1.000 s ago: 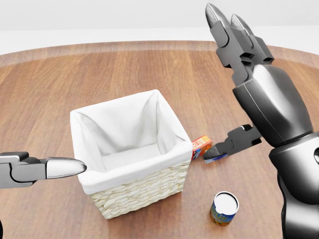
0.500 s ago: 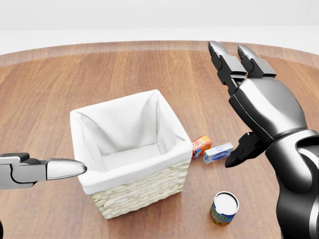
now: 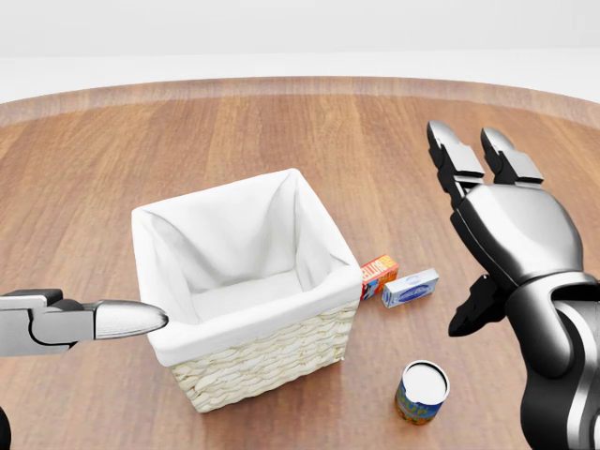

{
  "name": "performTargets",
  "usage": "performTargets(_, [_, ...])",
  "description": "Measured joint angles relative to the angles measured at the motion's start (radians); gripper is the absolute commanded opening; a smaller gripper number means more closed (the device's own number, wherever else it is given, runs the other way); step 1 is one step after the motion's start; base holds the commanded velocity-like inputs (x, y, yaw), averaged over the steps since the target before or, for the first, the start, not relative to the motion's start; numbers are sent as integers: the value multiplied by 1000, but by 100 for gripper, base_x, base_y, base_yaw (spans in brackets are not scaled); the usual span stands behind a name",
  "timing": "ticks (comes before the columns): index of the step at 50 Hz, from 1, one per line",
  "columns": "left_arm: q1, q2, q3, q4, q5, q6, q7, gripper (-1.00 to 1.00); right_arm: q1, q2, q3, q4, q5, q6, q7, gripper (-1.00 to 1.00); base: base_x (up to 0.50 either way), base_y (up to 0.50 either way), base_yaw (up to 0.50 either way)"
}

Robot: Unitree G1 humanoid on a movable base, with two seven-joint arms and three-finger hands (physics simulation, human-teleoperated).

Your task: Pick up the alphabet soup and put it in the basket.

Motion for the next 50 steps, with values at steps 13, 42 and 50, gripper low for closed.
performTargets(13, [2, -1, -3, 1, 5, 0, -3, 100, 99, 49, 35, 59, -24, 0, -92, 100, 0, 0, 0])
performTargets(42, [8, -5, -12, 3, 20, 0, -10, 100, 211, 93, 94, 200, -40, 0, -279, 100, 0, 0, 0])
performTargets(50, [10, -6, -13, 4, 23, 0, -12, 100, 243, 100, 110, 230, -38, -4, -317, 100, 0, 0, 0])
